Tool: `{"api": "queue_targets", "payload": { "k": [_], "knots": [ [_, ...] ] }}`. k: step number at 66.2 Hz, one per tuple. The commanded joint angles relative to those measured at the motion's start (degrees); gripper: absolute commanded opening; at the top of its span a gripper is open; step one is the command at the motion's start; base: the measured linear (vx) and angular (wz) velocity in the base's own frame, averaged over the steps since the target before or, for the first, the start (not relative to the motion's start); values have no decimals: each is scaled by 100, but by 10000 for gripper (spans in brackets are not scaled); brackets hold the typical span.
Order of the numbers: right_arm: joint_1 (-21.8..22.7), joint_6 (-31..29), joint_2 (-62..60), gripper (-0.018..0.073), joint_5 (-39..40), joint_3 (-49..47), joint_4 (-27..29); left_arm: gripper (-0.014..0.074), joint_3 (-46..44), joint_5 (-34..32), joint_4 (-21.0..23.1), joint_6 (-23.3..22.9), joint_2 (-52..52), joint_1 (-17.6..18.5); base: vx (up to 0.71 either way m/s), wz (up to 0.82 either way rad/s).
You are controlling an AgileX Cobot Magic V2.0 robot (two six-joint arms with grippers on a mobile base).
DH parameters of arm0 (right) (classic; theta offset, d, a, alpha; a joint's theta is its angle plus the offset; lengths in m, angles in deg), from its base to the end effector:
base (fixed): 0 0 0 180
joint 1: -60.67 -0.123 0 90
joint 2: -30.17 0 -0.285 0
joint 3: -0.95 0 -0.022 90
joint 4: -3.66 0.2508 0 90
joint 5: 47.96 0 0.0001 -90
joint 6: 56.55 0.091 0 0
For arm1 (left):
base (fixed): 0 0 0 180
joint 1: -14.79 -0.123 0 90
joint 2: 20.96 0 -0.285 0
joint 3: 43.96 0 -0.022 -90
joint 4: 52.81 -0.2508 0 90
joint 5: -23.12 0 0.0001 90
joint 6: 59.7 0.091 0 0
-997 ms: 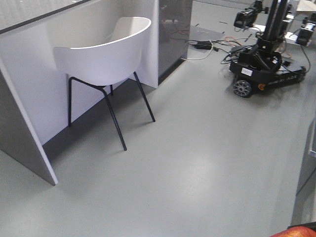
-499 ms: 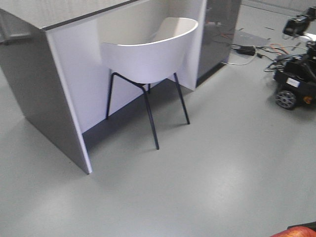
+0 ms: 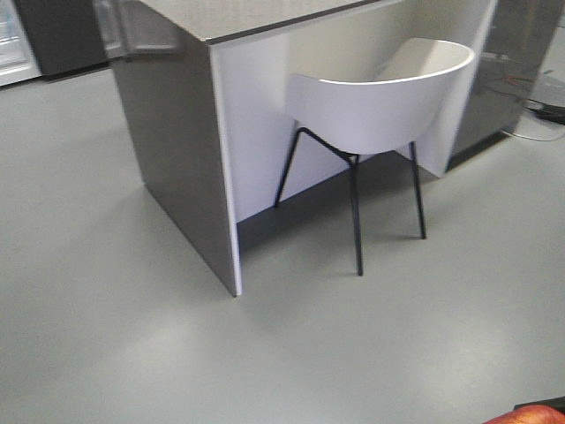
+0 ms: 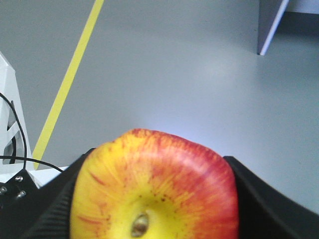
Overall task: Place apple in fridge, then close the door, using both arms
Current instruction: 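Drive the base away from the counter holding the apple in the right gripper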
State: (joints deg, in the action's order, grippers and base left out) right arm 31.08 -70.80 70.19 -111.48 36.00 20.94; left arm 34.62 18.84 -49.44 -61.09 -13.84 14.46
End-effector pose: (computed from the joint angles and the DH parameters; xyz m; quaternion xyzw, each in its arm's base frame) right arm 0.0555 0.0594 0.3274 -0.3312 0.8636 0.1948 0.3265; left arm 0.0556 0.0007 0.2125 -0.0306 0.6516 -0.0278 0.7575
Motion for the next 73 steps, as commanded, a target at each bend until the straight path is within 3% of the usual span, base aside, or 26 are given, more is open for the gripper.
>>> {"api": "queue_targets", "payload": {
  "k": [1,73],
  "knots": [
    [7,-52,11,150,309,-142,102,-6,165,-418,3,-60,-82,31,0,41],
    [7,-52,11,150,309,-142,102,-6,165,-418,3,-60,-82,31,2,32]
  ]
}}
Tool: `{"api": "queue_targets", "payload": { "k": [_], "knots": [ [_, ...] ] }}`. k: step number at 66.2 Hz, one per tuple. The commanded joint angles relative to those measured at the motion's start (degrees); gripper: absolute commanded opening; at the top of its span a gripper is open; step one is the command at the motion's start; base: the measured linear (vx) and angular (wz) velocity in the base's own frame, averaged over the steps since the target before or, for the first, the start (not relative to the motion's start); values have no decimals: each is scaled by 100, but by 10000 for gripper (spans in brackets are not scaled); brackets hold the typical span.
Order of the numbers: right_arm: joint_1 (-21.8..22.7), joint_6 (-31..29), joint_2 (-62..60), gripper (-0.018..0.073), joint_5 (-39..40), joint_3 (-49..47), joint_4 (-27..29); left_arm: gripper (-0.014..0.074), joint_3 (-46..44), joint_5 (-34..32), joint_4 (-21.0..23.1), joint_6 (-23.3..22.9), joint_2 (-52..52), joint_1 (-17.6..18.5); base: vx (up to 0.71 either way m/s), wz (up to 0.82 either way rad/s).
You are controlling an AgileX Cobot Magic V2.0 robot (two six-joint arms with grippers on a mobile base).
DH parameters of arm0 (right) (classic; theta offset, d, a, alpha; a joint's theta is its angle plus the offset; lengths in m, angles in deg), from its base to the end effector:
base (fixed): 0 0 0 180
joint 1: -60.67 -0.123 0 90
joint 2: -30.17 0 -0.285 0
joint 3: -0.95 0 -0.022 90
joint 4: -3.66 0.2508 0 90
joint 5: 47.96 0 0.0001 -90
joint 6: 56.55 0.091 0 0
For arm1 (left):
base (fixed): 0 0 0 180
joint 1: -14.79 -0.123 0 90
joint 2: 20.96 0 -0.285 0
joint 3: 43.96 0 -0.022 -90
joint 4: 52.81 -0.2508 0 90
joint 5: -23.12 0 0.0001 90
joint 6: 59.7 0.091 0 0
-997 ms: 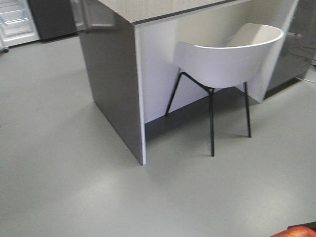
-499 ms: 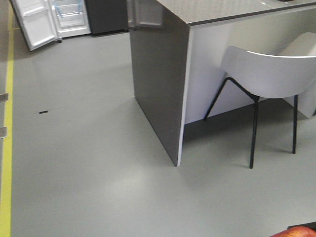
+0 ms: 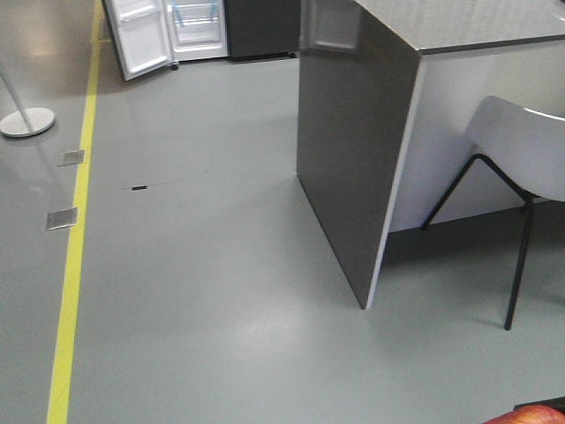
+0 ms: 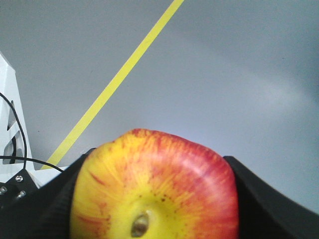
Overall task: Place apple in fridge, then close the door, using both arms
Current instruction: 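Drive the base away from the counter holding the apple in the right gripper, then drive the base along the yellow floor line toward the open fridge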
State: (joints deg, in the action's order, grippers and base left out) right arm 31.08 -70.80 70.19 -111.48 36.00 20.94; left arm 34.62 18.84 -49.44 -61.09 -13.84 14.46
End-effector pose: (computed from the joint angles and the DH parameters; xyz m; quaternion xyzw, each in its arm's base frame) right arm 0.0555 0.0594 0.3274 -0.3312 0.8636 0.1948 0.3265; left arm 0.0556 0.0007 0.2125 -0.0306 0.6516 -0.0278 0.7575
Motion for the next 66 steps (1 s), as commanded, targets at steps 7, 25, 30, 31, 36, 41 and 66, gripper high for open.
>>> {"api": "queue_targets", "payload": {
  "k": [7,25,30,31,36,41,66],
  "knots": [
    [7,-52,11,150,309,-142,102,-6,165,-418,3,-60,-82,31,5,25],
    [7,-52,11,150,309,-142,102,-6,165,-418,3,-60,-82,31,5,23],
    [7,-52,11,150,309,-142,102,-6,165,-418,3,-60,-82,31,6,23],
    [7,-52,11,150,309,-142,102,-6,165,-418,3,-60,-82,31,6,23],
    [7,-52,11,150,309,-142,102,-6,165,-418,3,-60,-82,31,6,22],
    [7,-52,11,150,309,-142,102,-6,165,-418,3,-60,-82,31,6,21],
    [7,-52,11,150,309,-142,102,-6,165,-418,3,-60,-82,31,4,15]
  ]
}}
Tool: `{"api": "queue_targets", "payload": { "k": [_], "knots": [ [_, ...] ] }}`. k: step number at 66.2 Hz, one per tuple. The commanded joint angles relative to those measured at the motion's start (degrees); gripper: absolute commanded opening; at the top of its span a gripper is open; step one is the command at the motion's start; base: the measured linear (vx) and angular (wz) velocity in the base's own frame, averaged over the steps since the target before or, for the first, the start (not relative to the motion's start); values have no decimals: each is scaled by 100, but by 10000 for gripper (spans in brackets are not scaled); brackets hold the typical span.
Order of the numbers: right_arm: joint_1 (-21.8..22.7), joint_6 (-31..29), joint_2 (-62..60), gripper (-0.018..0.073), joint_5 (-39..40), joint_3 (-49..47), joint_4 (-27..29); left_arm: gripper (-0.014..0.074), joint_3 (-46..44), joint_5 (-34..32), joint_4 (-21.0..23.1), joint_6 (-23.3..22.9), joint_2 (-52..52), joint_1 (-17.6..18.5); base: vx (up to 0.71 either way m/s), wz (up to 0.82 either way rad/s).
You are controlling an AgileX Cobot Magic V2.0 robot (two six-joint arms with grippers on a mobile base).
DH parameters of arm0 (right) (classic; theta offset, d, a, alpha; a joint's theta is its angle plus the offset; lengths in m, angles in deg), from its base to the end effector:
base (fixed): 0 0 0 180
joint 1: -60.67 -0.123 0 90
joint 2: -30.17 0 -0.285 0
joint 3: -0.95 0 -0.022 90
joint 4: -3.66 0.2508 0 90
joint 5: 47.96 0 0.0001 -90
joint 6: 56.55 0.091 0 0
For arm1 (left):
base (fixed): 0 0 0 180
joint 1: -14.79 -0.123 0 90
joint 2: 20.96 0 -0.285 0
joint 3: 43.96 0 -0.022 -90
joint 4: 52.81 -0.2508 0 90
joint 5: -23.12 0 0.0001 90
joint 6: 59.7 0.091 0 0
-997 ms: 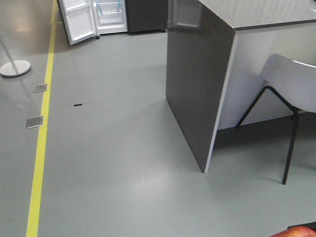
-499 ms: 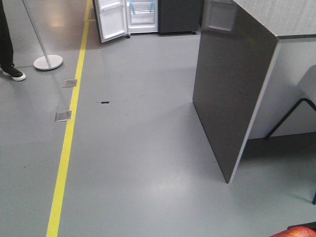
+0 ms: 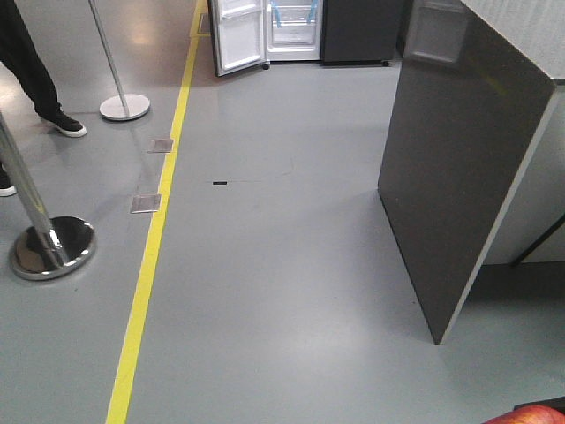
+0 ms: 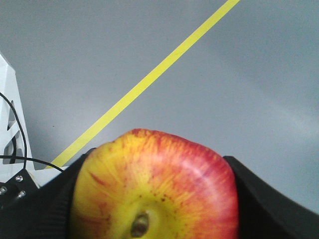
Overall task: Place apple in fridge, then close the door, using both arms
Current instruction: 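Drive the base along the yellow floor line toward the open fridge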
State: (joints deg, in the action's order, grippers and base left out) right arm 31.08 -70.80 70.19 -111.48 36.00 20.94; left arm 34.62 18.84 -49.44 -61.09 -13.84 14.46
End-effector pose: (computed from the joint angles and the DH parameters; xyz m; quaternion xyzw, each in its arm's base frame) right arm 0.0555 0.0594 0.3274 -0.3312 0.8636 0.1948 0.3265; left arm 0.0556 0.0007 0.2125 -0.0306 0.6516 -0.0278 0.7575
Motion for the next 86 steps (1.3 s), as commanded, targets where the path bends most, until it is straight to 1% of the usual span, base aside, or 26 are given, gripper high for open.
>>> {"api": "queue_targets", "payload": {
  "k": [1,86],
  "knots": [
    [7,-52,11,150,309,-142,102,-6,165,-418,3,-60,-82,31,3,11],
    [7,-52,11,150,309,-142,102,-6,165,-418,3,-60,-82,31,1,4]
  ]
}}
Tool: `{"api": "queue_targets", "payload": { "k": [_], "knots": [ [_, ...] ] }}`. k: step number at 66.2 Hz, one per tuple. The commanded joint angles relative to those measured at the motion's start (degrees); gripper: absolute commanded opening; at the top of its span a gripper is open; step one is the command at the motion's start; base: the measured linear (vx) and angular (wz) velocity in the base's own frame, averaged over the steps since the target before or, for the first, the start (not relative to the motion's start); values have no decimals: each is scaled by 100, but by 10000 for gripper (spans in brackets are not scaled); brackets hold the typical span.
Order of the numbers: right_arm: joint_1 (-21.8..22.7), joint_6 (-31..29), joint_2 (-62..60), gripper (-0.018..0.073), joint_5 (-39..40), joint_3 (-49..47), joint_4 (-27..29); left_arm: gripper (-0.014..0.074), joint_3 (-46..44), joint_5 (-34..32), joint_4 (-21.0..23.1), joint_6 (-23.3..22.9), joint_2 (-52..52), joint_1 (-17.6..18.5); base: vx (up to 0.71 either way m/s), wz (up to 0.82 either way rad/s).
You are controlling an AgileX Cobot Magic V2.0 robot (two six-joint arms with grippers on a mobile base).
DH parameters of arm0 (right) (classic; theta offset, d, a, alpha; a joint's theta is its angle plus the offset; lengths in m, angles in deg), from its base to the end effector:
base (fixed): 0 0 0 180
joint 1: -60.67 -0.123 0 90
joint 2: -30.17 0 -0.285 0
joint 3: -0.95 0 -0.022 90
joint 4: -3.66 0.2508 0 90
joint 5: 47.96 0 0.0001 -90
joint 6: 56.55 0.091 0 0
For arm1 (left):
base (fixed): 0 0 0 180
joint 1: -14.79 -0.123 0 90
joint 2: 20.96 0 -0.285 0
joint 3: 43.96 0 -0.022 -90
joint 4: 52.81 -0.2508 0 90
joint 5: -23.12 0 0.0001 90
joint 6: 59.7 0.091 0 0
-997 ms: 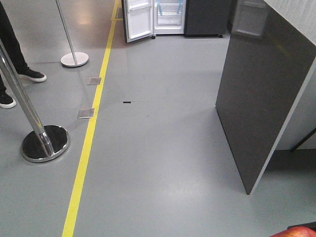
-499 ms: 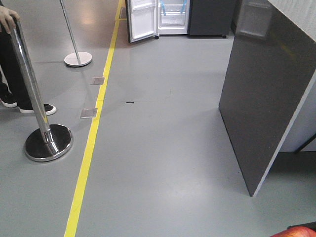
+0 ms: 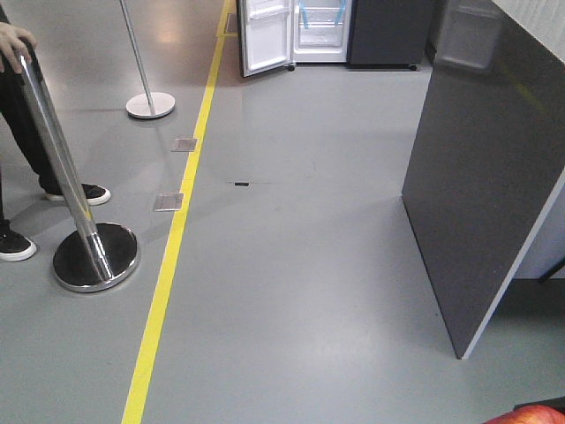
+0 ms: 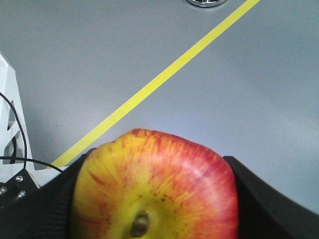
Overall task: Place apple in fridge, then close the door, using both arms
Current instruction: 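Drive the base along the yellow floor line toward the open fridge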
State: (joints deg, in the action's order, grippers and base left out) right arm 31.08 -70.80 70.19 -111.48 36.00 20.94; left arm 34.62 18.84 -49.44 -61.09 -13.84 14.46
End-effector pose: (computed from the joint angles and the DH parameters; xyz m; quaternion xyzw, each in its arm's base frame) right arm 0.0555 0.0594 0.3274 -0.3312 0.8636 0.1948 0.3265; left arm 0.0556 0.0007 0.2125 -0.0306 0.6516 -0.0278 0.7575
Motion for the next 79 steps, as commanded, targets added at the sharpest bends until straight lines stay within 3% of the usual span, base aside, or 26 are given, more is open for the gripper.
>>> {"api": "queue_targets", "payload": {
  "k": [1,79],
  "knots": [
    [7,-52,11,150,309,-142,102,-6,165,-418,3,-60,-82,31,4,5],
    [7,-52,11,150,309,-142,102,-6,165,-418,3,-60,-82,31,9,1]
  ]
}}
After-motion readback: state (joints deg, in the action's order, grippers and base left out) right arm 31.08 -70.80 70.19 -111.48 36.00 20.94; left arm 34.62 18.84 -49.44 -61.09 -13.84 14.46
